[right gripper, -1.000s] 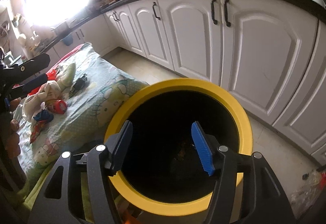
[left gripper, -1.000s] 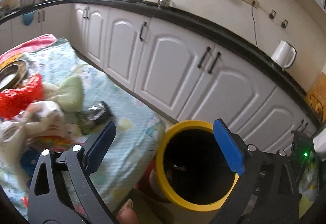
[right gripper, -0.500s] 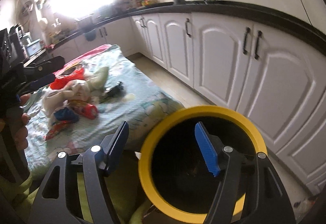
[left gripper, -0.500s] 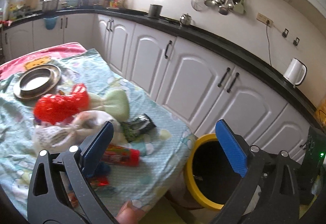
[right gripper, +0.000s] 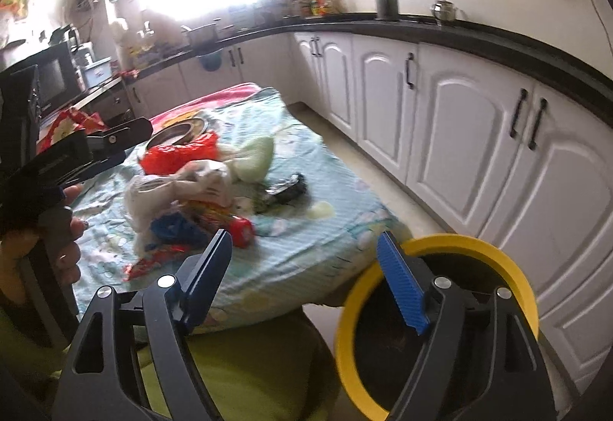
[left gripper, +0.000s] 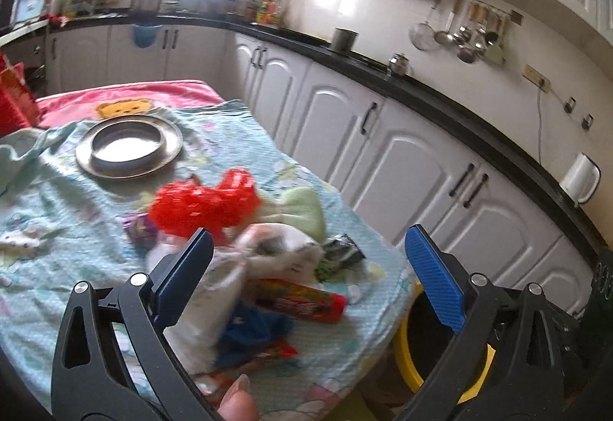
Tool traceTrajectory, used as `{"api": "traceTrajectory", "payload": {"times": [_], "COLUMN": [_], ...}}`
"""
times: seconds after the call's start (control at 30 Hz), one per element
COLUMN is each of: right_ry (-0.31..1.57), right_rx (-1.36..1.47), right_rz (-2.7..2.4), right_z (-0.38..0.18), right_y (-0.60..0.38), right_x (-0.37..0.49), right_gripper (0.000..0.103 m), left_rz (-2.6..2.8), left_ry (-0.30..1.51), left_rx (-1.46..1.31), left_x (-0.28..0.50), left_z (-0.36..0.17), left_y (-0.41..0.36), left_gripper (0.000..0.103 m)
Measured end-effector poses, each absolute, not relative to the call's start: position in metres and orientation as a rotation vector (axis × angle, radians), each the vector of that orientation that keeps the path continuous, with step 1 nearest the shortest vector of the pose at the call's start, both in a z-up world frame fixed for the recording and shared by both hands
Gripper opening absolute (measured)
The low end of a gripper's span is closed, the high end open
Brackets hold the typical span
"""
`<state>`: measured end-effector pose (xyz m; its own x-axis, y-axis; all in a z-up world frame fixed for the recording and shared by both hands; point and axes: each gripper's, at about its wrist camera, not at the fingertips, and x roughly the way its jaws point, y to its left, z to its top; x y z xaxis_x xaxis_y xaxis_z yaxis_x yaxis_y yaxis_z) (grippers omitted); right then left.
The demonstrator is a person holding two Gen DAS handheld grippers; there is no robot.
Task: Collect trash
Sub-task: 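Grasp the white plastic bag with the left tool while the right grasps the red candy tube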
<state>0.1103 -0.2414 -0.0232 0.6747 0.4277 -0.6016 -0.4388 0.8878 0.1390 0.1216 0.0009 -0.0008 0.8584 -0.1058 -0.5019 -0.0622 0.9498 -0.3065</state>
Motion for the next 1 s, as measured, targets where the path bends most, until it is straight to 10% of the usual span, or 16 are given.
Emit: {"api": "traceTrajectory", "payload": {"times": [1.0], "right_ry": [0.736], "right_rx": [-0.222], "right_rz": [0.681], "right_z": [-0.066], "right_y": [-0.149], "right_x": [0.156], "right_gripper": [0.076], "left_rz": [0.035], "left_ry": [0.684], "left_rx": [-0.526], "left_x": [0.119], "left_z": [-0.051], "left_y": [0.094], "left_gripper": [0.092]}}
